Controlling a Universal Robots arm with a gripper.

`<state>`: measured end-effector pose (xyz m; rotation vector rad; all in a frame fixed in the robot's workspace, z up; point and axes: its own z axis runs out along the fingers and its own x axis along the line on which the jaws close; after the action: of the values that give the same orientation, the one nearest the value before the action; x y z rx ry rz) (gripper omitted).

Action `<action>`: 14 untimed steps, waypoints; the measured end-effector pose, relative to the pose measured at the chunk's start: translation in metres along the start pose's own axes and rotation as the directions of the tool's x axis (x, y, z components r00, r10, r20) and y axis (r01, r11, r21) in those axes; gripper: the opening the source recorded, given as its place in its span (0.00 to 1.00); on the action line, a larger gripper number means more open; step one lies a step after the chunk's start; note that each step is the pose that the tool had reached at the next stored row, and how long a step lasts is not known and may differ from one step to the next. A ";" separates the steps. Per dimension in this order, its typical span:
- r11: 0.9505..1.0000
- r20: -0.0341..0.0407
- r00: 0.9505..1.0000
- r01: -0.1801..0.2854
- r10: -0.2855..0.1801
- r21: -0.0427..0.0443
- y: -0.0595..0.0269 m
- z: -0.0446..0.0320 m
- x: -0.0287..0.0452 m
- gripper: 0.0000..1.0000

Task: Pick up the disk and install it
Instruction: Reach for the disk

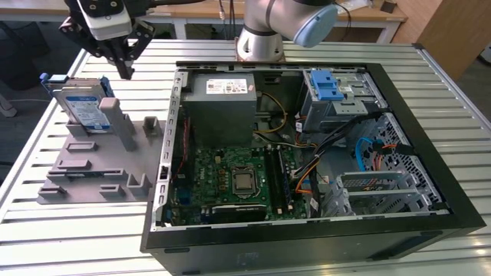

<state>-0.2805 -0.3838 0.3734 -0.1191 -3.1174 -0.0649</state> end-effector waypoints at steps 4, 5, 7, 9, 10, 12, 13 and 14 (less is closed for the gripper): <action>1.000 0.000 1.000 0.000 0.000 0.000 -0.0001 0.0008 0.0034 0.11; 1.000 0.000 1.000 0.000 0.000 0.000 -0.0001 0.0009 0.0042 0.11; 1.000 0.000 1.000 0.000 0.000 0.000 -0.0002 0.0013 0.0058 0.11; 1.000 0.000 1.000 0.000 0.000 0.000 -0.0003 0.0017 0.0075 0.11; 1.000 0.000 1.000 0.000 0.000 0.000 -0.0003 0.0018 0.0084 0.11; 1.000 0.000 1.000 0.000 0.000 0.000 -0.0003 0.0022 0.0102 0.11; 1.000 0.000 1.000 0.000 0.000 0.000 -0.0002 0.0024 0.0111 0.11; 1.000 0.000 1.000 0.000 0.000 0.000 -0.0001 0.0025 0.0121 0.11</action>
<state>-0.2926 -0.3829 0.3712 -0.1190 -3.1174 -0.0649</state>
